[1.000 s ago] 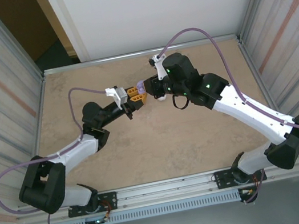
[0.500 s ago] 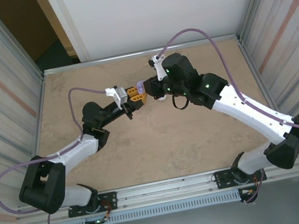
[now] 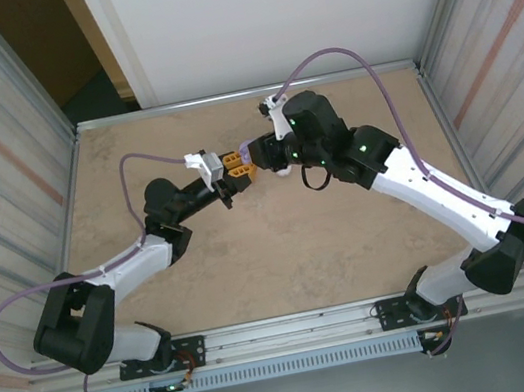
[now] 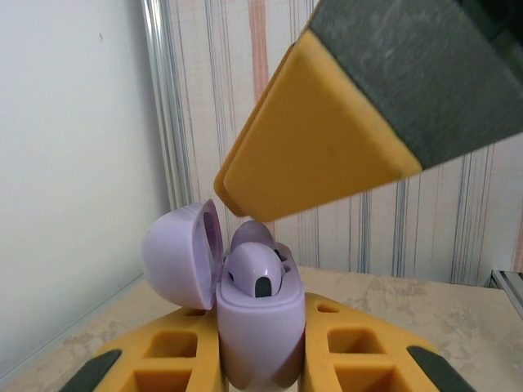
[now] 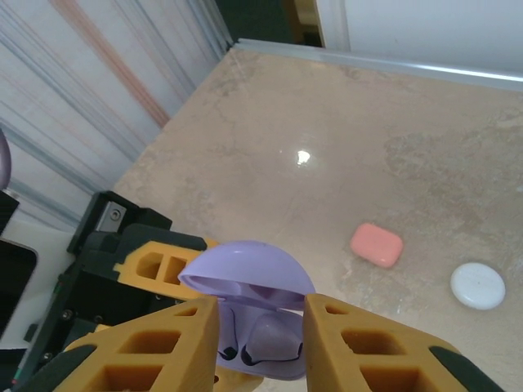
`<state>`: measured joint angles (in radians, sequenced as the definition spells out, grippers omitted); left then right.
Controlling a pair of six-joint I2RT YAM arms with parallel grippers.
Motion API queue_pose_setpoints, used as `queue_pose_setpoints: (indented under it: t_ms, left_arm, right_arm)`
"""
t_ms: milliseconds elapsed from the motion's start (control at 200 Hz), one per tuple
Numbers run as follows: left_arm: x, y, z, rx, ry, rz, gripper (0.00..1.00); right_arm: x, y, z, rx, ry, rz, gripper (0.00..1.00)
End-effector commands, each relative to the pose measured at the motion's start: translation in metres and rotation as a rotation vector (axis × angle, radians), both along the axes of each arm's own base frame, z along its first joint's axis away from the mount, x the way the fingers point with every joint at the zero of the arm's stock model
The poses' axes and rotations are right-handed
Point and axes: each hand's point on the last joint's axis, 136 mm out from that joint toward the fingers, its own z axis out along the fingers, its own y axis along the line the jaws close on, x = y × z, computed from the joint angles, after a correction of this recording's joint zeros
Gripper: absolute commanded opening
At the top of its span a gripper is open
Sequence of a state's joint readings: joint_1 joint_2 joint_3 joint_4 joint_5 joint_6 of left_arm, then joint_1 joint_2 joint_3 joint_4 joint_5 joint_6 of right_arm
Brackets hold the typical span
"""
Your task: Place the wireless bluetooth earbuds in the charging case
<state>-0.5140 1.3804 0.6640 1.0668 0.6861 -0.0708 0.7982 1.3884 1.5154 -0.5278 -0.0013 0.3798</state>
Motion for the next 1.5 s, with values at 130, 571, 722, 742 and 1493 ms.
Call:
queue_pose_setpoints:
  t_ms: [130,571,722,742,1493]
  left_arm:
    - [-0.005,0.000,0.018,-0.025,-0.065,-0.001,0.00]
    - [0.006,0.021,0.019,-0.073,-0.017,0.033,0.00]
    - [0.008,0.031,0.018,-0.075,0.000,0.049,0.00]
    - [0.008,0.032,0.018,-0.075,0.005,0.050,0.00]
    - [-0.015,0.051,0.044,-0.122,-0.013,-0.093,0.00]
  right_arm:
    - [-0.006,-0.019,0.032,0.040,-0.069,0.012,0.40]
    - [-0.005,-0.079,0.028,0.272,-0.083,-0.023,0.56]
    - [-0.007,-0.089,0.012,0.285,-0.080,-0.032,0.65]
    - [-0.007,-0.090,0.011,0.289,-0.082,-0.034,0.66]
    - [-0.021,-0.100,0.021,0.606,-0.053,0.119,0.99]
